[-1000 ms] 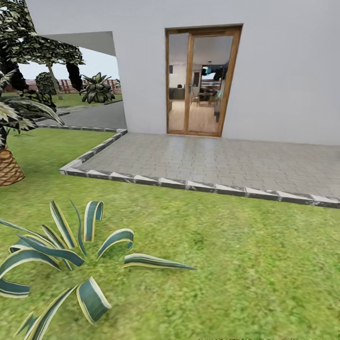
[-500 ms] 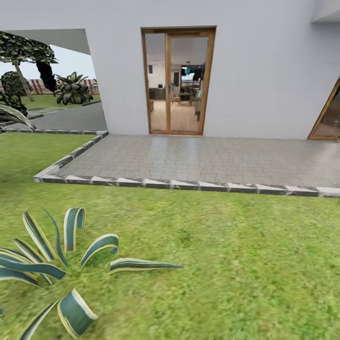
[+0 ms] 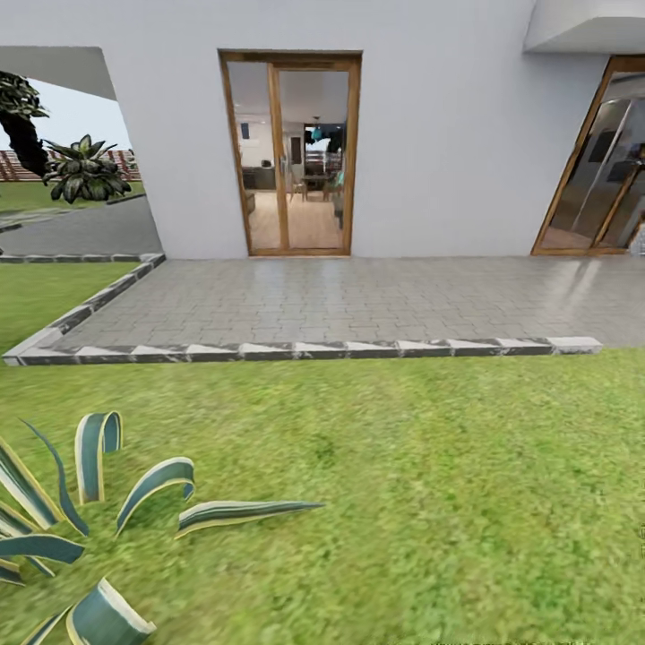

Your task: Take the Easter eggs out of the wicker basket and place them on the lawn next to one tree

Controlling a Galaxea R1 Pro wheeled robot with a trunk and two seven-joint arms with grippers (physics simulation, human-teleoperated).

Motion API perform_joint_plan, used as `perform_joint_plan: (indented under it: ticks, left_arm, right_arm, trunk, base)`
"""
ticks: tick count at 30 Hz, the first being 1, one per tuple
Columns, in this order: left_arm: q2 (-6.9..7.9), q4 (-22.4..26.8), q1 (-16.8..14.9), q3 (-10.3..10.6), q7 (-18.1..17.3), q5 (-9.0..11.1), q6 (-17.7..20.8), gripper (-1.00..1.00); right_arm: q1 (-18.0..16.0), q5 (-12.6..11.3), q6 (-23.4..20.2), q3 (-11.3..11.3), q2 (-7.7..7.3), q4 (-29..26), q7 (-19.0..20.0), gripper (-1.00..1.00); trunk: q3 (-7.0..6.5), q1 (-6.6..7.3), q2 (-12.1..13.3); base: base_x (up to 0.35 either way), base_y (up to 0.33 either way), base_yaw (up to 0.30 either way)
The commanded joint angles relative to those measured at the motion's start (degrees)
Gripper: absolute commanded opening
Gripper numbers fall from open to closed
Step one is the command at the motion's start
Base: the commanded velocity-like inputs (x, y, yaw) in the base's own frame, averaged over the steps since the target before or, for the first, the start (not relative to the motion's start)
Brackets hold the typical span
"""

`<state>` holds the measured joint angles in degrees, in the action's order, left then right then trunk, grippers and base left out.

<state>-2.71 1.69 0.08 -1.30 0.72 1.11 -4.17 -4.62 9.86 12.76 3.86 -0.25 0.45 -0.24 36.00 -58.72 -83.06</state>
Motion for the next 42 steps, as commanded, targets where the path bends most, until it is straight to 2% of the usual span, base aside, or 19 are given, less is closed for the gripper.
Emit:
perform_joint_plan:
  ticks: [1,12,42]
  left_arm:
    - [-0.01,0.02,0.01,-0.11,0.07,0.12,-0.14,1.00]
    - [-0.01,-0.02,0.01,-0.11,0.15,0.12,-0.14,1.00]
    - [-0.01,-0.02,0.01,-0.11,0.13,0.12,-0.14,1.00]
  right_arm:
    - [-0.04,0.07,0.16,0.36,-0.01,0.07,-0.03,1.00]
    - [-0.04,0.07,0.16,0.36,-0.01,0.08,-0.02,1.00]
    - [-0.04,0.07,0.16,0.36,-0.01,0.08,0.03,1.00]
  trunk:
    - [0.04,-0.01,-0.02]
    - [0.04,-0.01,-0.02]
    - [0.04,-0.01,-0.02]
  base:
    - [0.161,0.000,-0.258]
    - [0.261,0.000,-0.258]
    - [0.007,0.000,-0.265]
